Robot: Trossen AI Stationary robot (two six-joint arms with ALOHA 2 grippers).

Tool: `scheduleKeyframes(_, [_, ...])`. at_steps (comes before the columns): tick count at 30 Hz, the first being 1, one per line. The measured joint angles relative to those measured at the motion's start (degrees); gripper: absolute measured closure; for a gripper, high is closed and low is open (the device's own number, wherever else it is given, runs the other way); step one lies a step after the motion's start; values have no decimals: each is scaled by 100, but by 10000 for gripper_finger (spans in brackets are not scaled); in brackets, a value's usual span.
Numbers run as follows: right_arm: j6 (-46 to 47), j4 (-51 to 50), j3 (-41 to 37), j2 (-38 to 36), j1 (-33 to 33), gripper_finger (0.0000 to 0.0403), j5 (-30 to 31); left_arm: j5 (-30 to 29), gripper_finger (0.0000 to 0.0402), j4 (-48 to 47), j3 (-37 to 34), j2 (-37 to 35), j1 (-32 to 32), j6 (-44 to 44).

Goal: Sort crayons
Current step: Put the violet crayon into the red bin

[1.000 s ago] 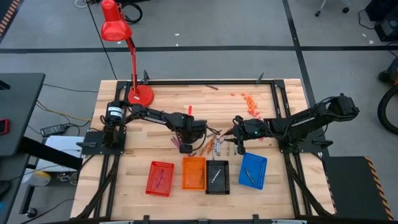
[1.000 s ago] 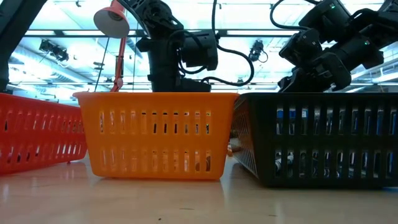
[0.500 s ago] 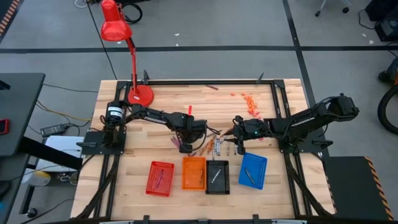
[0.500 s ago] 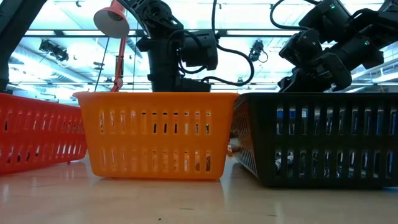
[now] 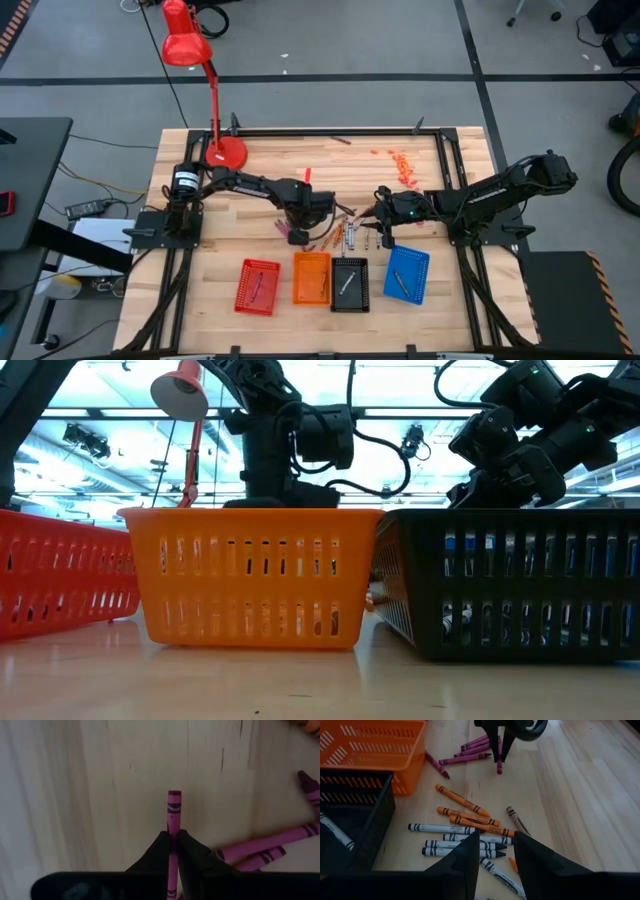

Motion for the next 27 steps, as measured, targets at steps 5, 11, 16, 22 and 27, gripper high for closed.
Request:
scheduleKeyframes(5, [0, 0, 0, 0, 0, 278, 0, 0, 374, -481, 279, -7, 0, -122])
scheduleKeyframes(11, [0, 0, 0, 2, 0, 278, -2, 0, 374, -1166, 771, -17, -58, -343])
scheduleKeyframes(16, [0, 0, 0, 2, -2, 278, -75, 7, 374, -1634, 1205, -28, -238, -534])
scheduleKeyframes(22, [13, -1, 0, 2, 0, 278, -175, 9, 374, -2013, 1626, -31, -513, -825])
scheduleKeyframes(27, [15, -4, 0, 2, 0, 278, -177, 9, 374, -2317, 1852, -33, -783, -1184])
